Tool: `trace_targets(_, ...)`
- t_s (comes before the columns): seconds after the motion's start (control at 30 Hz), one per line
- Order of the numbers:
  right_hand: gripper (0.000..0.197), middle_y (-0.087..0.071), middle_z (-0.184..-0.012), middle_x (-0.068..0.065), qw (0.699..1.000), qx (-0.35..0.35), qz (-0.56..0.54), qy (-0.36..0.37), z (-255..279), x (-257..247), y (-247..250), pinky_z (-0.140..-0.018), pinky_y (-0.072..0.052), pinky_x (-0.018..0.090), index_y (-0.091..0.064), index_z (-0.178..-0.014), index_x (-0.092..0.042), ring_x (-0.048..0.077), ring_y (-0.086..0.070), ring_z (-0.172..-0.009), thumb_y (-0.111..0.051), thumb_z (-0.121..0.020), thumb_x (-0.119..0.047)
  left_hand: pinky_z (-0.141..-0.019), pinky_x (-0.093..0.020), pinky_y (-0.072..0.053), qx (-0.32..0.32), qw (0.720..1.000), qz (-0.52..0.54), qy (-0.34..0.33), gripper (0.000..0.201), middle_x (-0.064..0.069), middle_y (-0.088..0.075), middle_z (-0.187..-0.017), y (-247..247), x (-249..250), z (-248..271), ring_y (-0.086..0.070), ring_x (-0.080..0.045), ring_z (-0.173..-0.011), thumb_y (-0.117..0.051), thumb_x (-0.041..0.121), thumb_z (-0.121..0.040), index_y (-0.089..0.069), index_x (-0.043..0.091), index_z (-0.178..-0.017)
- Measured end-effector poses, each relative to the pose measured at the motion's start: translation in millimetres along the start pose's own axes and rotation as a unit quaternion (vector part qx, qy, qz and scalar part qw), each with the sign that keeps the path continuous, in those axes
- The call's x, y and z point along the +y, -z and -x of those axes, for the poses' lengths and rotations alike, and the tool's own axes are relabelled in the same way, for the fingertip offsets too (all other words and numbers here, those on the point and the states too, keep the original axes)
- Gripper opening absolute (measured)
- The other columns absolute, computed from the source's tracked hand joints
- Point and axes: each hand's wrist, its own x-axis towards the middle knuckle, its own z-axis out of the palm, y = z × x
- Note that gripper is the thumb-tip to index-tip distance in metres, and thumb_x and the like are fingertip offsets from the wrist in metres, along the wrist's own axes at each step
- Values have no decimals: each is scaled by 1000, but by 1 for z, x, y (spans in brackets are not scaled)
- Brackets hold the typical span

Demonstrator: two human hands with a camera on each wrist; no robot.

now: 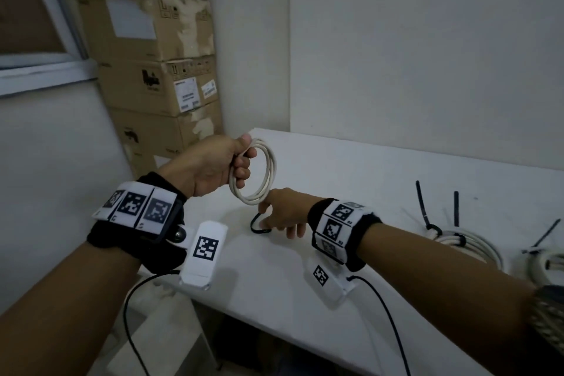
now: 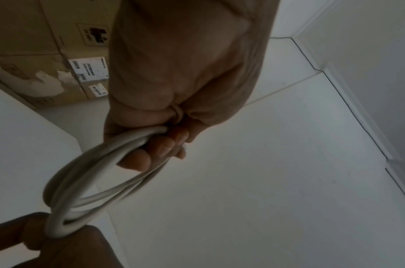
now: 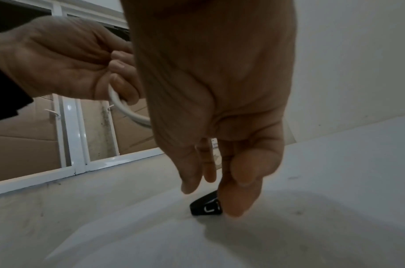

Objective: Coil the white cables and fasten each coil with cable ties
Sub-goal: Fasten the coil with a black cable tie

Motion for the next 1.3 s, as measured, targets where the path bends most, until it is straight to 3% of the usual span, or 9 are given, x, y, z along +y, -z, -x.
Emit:
trace_targets(0.1,33,-58,-73,5,999,-15,28,7,-4,-6,-6,-46,-50,24,-48,-119,-8,17,-56,-42,-59,-90,-20,-49,-26,-39,6,1000,20,2,38,6,-33,-48,13,-6,0,-37,-10,-44,-31,33,-104,-47,12,-77)
trace_targets(0.2,14,-52,-73,1,997,-6,71,39,-4,-6,-13,-31,-36,9,-49,-98,-8,-6,-50,-32,-59,-90,-15,-46,-24,-40,8,1000,30,4,37,5,-32,-49,23,-8,3,-36,-10,-44,-31,32,-104,-46,12,-77)
trace_targets(0.3,3,-64,-71,11,1000,0,15,24,-4,-1,-16,-38,-48,20,-55,-86,-6,9,-52,-30,-56,-89,-6,-46,-25,-40,11,999,35,3,37,5,-33,-49,25,-8,5,-36,-11,-44,-31,33,-104,-46,12,-77)
trace_targets(0.43,5,-67,-73,14,997,53,-58,15,16,15,3,-46,-56,28,-59,-88,-2,26,-66,-53,-61,-87,-7,-48,-26,-39,13,1000,26,-1,38,5,-33,-48,15,-4,5,-36,-11,-44,-30,33,-104,-46,12,-77)
trace_targets(0.6,22,-72,-81,11,983,176,-54,26,71,51,41,-57,-59,28,-67,-88,-7,22,-71,-70,-70,-84,-28,-45,-25,-40,-3,1000,22,-11,38,5,-33,-48,-20,9,-2,-37,-11,-42,-31,32,-104,-47,11,-77)
trace_targets(0.7,14,-60,-75,1,948,314,45,33,111,74,60,-52,-41,18,-64,-88,-6,19,-54,-68,-59,-90,-19,-44,-25,-40,-23,999,16,-16,38,5,-33,-47,-52,18,-9,-37,-11,-40,-30,31,-104,-46,11,-77)
trace_targets(0.83,5,-53,-73,4,909,413,60,23,156,107,72,-59,-31,27,-49,-83,-11,22,-45,-69,-51,-86,-7,-48,-26,-40,-61,998,6,-16,37,5,-34,-47,-101,27,-21,-38,-11,-41,-31,32,-104,-47,11,-78)
trace_targets(1.13,19,-49,-85,3,884,439,162,-7,222,163,70,-62,-30,28,-54,-105,-10,21,-42,-72,-43,-90,-7,-50,-26,-39,-130,990,-31,-37,41,4,-35,-48,-207,48,-24,-39,-11,-42,-32,33,-104,-54,6,-82)
trace_targets(1.3,14,-57,-85,8,854,486,174,66,234,177,69,-56,-34,29,-59,-99,-8,22,-45,-66,-49,-89,-5,-48,-24,-38,-141,987,-57,-42,45,4,-33,-49,-239,52,-22,-37,-10,-43,-31,34,-104,-58,2,-87)
